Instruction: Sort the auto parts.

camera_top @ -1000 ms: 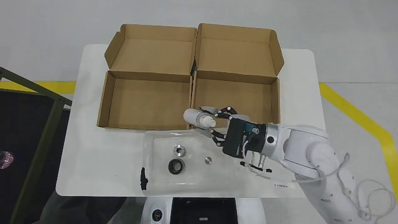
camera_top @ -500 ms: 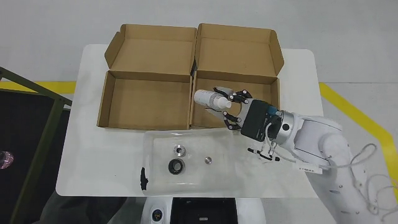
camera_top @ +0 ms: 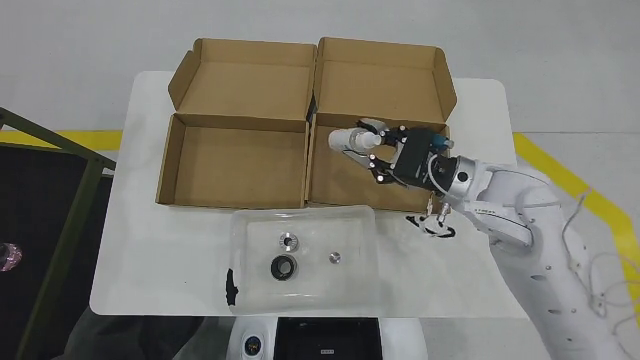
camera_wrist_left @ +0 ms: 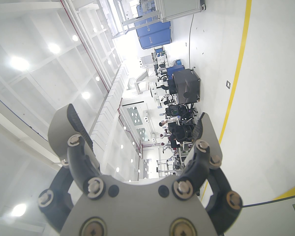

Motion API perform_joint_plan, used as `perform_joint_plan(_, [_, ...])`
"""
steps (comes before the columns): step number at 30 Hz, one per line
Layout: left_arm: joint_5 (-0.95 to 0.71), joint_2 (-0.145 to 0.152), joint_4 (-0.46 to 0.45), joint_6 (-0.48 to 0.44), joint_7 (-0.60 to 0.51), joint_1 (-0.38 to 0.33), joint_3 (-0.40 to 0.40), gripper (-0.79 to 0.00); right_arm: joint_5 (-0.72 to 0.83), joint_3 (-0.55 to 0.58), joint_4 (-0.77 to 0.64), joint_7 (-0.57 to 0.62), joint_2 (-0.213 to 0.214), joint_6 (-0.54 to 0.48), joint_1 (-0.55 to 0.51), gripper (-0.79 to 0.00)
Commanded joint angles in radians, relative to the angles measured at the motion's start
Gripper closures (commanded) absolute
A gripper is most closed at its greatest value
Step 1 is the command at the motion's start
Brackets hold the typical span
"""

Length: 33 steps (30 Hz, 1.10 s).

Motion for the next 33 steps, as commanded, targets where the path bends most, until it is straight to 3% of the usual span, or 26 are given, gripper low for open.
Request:
perform_joint_plan(1, [0.000,0.000,0.000,0.000,0.000,0.000,0.000,-0.785,0.013,-0.014,0.037,0.007,-0.002,-0.002,0.023,0.000])
perform_joint_plan(16, [0.000,0.000,0.000,0.000,0.000,0.000,0.000,-0.785,0.047,-0.167,0.319,0.157,-0.030,-0.029,0.246,0.000])
perform_joint_plan(33, [0.000,0.000,0.000,0.000,0.000,0.000,0.000,-0.785,0.028,-0.340,0.520,0.151,-0.082,0.037,0.355,0.000])
